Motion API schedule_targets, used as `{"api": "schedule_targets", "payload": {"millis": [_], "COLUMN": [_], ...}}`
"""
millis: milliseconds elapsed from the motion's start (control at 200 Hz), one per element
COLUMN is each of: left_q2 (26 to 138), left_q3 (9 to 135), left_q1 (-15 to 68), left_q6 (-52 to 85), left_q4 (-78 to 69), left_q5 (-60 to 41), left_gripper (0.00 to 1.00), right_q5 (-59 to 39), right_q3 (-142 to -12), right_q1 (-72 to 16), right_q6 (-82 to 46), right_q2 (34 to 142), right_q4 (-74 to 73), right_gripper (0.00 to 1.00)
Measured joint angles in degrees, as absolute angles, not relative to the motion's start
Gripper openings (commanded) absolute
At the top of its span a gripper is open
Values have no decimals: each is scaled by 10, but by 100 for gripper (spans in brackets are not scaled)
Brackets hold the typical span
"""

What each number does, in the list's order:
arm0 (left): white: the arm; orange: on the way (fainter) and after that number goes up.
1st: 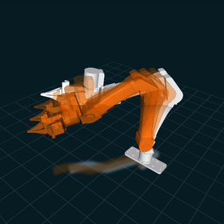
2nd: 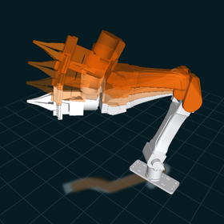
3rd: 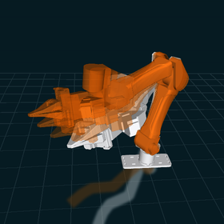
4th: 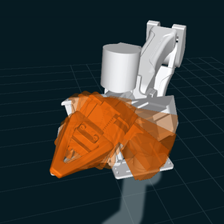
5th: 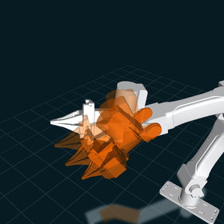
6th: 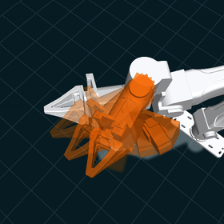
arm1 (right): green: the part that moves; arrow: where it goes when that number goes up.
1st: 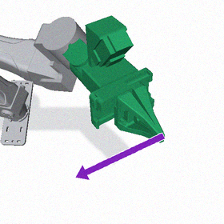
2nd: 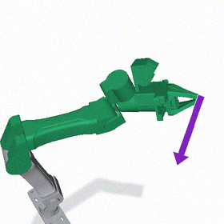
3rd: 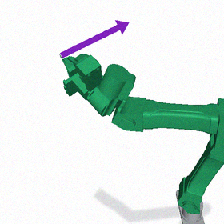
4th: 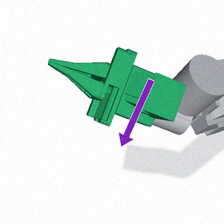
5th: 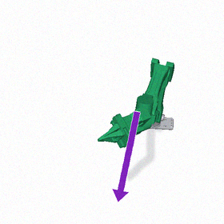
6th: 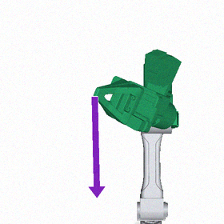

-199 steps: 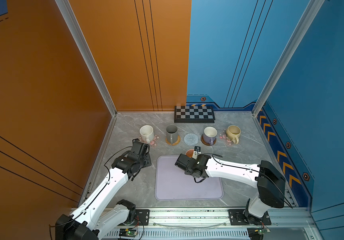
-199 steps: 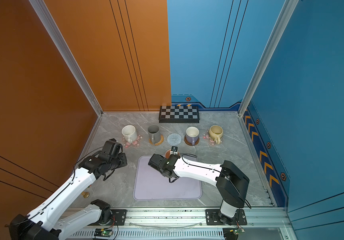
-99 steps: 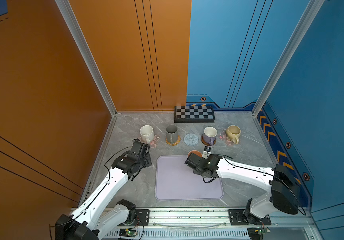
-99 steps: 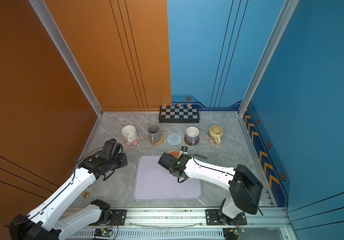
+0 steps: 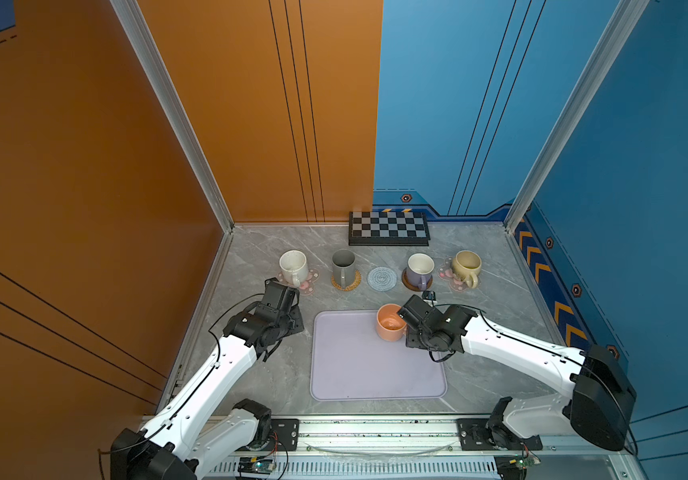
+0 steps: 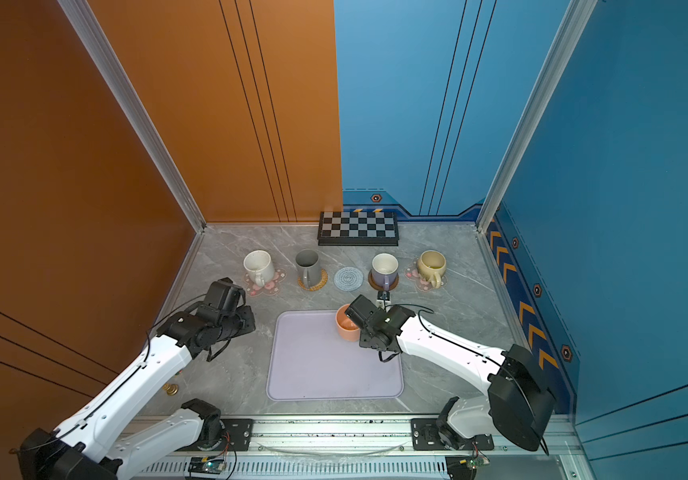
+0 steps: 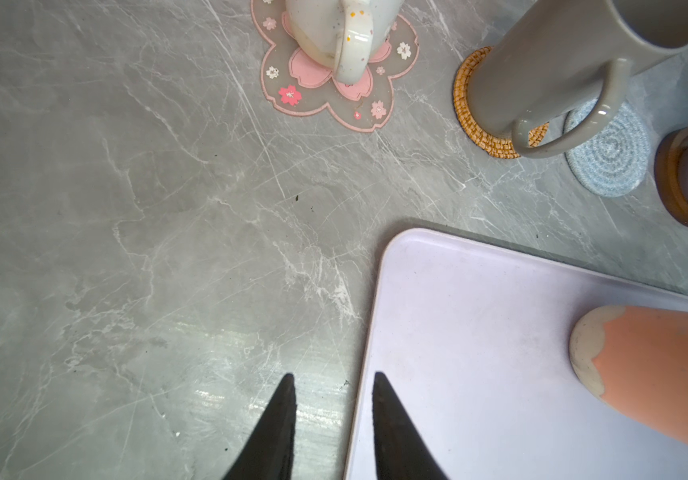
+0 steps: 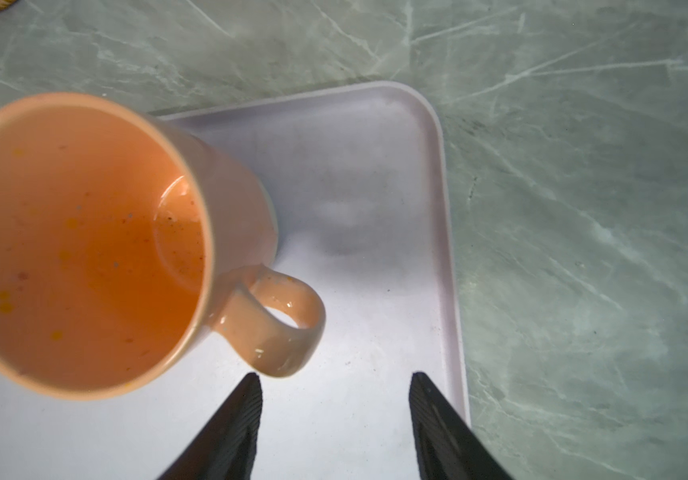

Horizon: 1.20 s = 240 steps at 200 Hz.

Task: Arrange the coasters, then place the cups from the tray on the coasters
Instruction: 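Lower the right gripper onto the orange mug's rim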

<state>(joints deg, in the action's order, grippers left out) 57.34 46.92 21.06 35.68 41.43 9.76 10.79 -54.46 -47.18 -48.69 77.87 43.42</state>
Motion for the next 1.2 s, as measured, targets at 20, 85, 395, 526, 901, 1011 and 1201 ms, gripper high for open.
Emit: {"api": "schedule_targets", "payload": {"millis": [20,85,395,526,901,1011,1201], "left_q2": [573,569,541,542,546,547,547], "left_q3": [469,469,469,469,469,469,470], "left_q1": [211,211,212,215,233,245,256], "left_q6": [357,359,372,376,391,391,391], "left_q4": [414,414,417,419,419,419,419], "left_q5": [98,97,98,98,99,102,110], "left_gripper": [32,32,32,32,32,32,32], "right_q5": [98,65,-20,-44,-73,-78,-95], "right_q3": [-545,-546,-546,-548,-549,-551,-551], "right_q1": [-467,-448,-381,-375,-373,-373,-373], "right_q6": [-474,-429,-284,-224,-101,-67,-16], "right_q2": [777,777,755,752,783,787,789], "right_q4": [433,429,429,429,430,429,411], "right_gripper": [59,58,57,57,57,57,58]}}
